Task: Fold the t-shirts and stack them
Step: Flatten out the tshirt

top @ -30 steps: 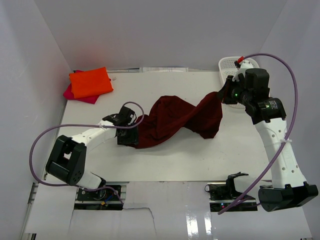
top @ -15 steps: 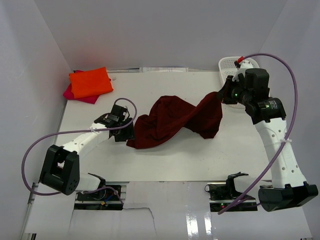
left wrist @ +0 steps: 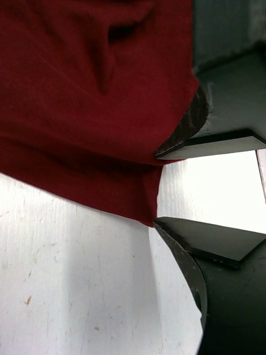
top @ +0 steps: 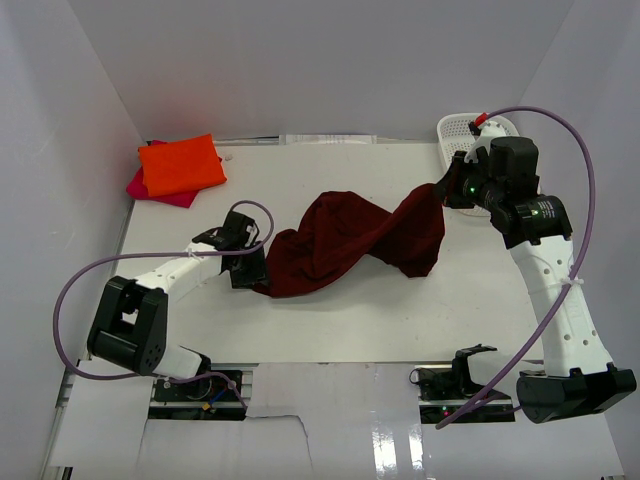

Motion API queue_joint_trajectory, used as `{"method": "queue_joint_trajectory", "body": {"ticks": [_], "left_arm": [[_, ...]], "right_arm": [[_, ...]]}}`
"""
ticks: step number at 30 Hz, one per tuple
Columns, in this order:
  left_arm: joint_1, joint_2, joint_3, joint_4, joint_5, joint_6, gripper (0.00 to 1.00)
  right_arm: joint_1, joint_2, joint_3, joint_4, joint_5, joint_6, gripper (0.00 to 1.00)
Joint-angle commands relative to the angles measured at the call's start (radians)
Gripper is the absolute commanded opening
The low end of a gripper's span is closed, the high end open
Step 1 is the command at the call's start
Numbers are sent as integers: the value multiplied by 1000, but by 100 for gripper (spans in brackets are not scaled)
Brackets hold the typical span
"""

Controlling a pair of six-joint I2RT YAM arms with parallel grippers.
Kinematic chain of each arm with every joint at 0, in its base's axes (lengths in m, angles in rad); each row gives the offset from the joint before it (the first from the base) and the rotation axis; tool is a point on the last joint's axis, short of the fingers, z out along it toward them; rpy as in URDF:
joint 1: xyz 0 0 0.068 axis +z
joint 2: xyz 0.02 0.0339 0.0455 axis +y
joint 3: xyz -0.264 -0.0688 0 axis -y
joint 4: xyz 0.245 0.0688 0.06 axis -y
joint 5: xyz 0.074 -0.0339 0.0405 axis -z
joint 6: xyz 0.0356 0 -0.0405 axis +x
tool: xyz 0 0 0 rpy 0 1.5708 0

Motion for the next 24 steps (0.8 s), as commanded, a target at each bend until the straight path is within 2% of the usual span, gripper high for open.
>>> {"method": "queue_joint_trajectory", "body": {"ticks": [1, 16, 24], "left_arm": [[14, -15, -6, 6, -1, -15, 57], [42, -6, -7, -8, -23, -26, 56], [42, 63, -3, -18, -30, -29, 54]], "right_arm": [[-3, -1, 15, 33, -6, -7, 8], [-5, -5, 5, 35, -3, -10, 8], [-3, -7, 8, 36, -7, -10, 8]]}}
